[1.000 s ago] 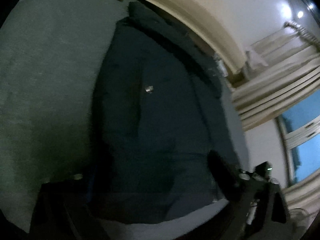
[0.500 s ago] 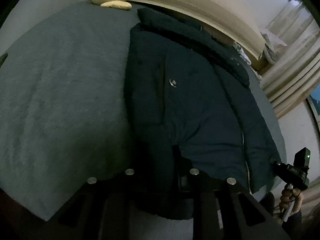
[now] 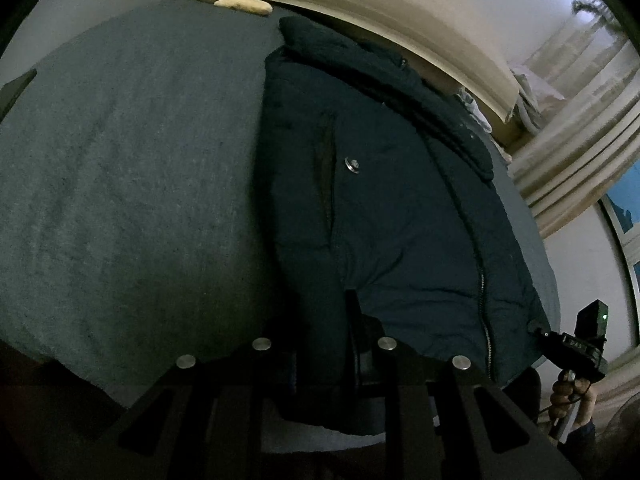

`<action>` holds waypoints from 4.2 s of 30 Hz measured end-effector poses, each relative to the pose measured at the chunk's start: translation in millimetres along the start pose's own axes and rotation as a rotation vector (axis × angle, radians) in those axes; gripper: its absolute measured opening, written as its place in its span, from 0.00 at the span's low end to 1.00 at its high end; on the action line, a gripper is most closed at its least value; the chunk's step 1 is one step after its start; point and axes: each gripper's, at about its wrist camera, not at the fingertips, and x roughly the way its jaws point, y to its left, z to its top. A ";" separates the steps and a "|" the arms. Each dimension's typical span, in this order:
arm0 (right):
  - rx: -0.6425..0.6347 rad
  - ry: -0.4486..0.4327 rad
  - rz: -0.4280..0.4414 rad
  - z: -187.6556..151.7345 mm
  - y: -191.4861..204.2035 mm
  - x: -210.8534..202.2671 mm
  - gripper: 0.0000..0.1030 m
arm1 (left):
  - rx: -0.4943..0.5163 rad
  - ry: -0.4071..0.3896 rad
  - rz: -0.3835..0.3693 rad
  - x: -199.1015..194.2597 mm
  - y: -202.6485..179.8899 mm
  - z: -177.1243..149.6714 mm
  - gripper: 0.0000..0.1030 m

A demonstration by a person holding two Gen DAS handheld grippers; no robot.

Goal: Fold large clothes

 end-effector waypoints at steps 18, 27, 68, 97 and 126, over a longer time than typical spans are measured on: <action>0.044 -0.001 0.061 -6.5 -11.0 -1.7 0.13 | 0.069 -0.007 0.055 7.7 -12.7 3.8 0.20; 0.031 -0.004 0.072 -35.1 -8.4 -22.8 0.13 | 0.079 -0.027 0.039 -20.8 -6.7 -15.6 0.18; 0.002 -0.061 0.104 -75.4 13.8 -64.8 0.12 | 0.197 -0.085 0.169 -55.2 -40.9 -44.8 0.16; -0.044 -0.076 0.105 -93.5 16.7 -88.2 0.12 | 0.219 -0.139 0.137 -95.0 -50.6 -63.4 0.16; -0.085 -0.132 0.153 -87.7 28.1 -115.0 0.11 | 0.175 -0.228 0.057 -117.9 -48.5 -47.6 0.15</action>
